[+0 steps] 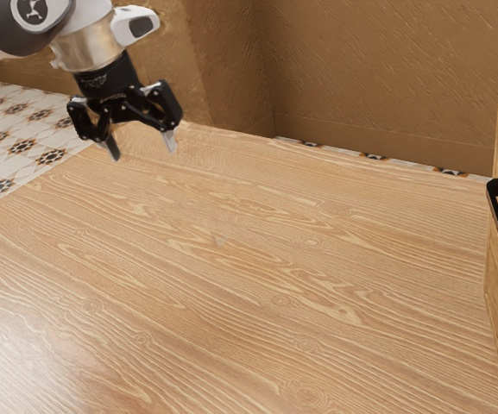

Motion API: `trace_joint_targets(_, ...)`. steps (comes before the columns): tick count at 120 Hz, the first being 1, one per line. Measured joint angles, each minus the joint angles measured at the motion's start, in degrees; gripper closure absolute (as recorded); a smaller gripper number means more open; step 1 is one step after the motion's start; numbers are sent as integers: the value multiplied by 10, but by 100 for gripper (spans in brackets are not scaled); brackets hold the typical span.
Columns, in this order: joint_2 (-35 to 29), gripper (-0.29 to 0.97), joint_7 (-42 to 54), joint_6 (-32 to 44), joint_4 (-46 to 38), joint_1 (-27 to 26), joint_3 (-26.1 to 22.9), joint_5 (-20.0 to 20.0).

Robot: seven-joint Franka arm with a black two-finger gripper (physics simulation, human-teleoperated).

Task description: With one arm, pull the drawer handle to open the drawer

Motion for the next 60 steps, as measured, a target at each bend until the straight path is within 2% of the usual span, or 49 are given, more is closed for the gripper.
trace_joint_targets(8, 1, 1, -65, -15, 6, 52, 11, -5)
trace_joint_targets(15, 1, 1, -117, -25, 8, 68, 14, -7)
trace_joint_targets(30, -1, 2, -212, -39, 10, 38, 19, -15)
trace_joint_targets(40, -41, 2, -265, -44, 29, 12, 17, -16)
trace_joint_targets(60, -56, 2, -351, -9, 44, 23, -13, -25)
